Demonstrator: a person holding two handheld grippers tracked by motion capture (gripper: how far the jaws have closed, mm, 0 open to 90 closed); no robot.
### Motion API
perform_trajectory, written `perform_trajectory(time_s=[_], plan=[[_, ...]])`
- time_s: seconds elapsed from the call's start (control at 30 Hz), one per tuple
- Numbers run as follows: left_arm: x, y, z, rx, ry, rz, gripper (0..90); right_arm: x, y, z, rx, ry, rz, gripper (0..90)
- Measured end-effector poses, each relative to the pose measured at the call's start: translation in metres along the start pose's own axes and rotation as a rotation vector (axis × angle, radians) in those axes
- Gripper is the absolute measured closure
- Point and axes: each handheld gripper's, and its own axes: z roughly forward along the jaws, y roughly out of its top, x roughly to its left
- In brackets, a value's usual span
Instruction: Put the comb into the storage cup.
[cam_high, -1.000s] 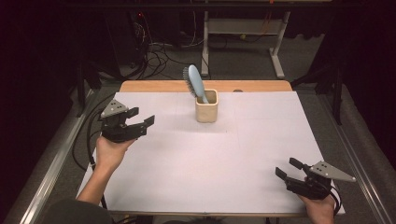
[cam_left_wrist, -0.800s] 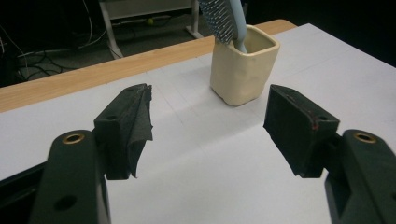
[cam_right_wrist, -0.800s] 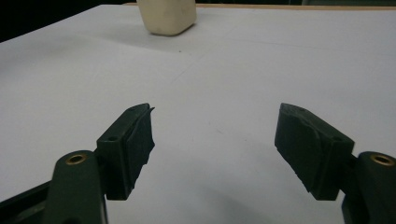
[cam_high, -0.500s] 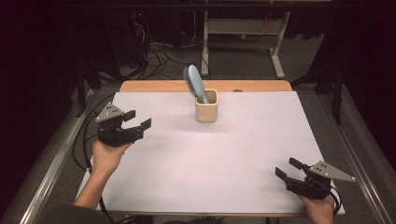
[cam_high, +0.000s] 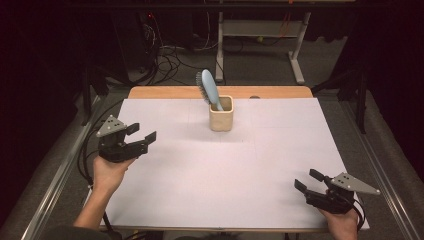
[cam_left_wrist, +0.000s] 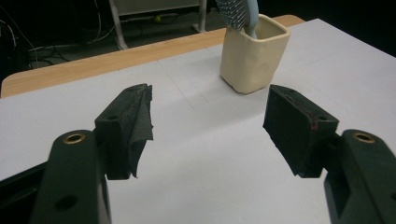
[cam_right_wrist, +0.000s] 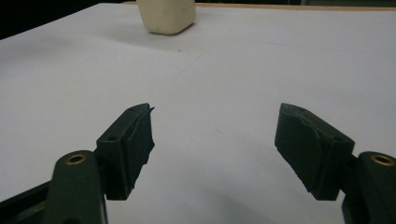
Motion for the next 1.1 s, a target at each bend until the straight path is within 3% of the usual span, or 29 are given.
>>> perform_trajectory(time_s=[0.5, 1.1], plan=[[-0.002, -0.012, -0.006, 0.005, 0.017, 0.026, 31.8, 0.0, 0.0, 0.0, 0.0, -0.001, -0.002, 28.5], [-0.001, -0.027, -0.012, -0.011, 0.004, 0.0, 30.6, 0.001, 0.0, 0.001, 0.002, 0.001, -0.004, 28.5]])
